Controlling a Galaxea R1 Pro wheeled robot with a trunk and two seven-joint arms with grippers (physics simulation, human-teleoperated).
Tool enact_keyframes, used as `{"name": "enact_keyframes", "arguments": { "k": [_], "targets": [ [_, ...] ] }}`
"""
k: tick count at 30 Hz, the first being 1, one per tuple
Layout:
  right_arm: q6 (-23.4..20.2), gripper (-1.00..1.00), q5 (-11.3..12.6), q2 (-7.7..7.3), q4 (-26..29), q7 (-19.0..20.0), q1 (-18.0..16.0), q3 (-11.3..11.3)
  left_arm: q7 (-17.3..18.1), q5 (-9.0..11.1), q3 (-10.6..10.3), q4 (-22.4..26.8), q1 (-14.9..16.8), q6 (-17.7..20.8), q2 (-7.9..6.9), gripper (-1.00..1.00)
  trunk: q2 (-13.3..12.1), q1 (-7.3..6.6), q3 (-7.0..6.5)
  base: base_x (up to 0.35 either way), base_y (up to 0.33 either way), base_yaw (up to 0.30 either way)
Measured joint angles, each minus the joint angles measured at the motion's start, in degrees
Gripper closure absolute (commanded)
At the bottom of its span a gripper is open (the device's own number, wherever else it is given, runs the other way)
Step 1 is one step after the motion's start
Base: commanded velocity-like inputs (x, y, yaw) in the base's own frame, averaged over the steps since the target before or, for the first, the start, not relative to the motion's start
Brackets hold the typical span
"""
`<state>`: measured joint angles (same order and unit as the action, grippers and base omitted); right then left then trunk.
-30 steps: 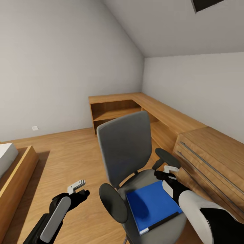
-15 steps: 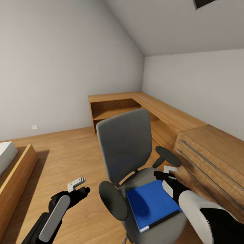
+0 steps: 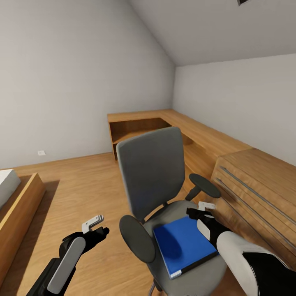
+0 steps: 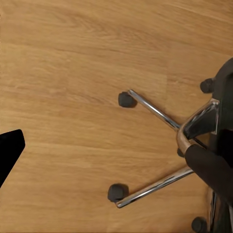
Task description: In the bedroom, organize the workspace by keeping the computer under the desk, ensuring the monitor is on the desk, placing the keyboard on the desk next to the monitor, placing the mouse on the desk next to the keyboard, moving the folder from the swivel chair onto the desk next to the mouse, stacking the notebook on top of the folder with the pen on top of the notebook, and positioning the swivel chair next to the desk.
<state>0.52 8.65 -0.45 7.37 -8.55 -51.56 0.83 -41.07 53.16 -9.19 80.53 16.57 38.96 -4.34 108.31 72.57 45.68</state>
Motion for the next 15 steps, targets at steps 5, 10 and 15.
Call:
{"name": "enact_keyframes", "arguments": {
  "k": [5, 10, 15],
  "targets": [
    [-0.02, -1.00, 0.00, 0.00, -0.01, 0.00, 0.00, 0.00, -0.06, 0.00, 0.00, 0.00, 0.00, 0.00, 0.00, -1.00, 2.01, 1.10, 0.90, 0.000, 0.000, 0.000],
    [-0.52, -1.00, 0.01, 0.07, -0.03, 0.01, 0.00, 0.00, -0.08, 0.00, 0.00, 0.00, 0.00, 0.00, 0.00, -1.00, 4.01, 2.20, 1.80, 0.000, 0.000, 0.000],
    [-1.17, -1.00, -0.01, 0.04, -0.04, 0.03, -0.01, -0.04, -0.10, -0.03, 0.00, 0.00, 0.00, 0.00, 0.00, -1.00, 6.02, 3.29, 2.69, 0.000, 0.000, 0.000]
  ]
}}
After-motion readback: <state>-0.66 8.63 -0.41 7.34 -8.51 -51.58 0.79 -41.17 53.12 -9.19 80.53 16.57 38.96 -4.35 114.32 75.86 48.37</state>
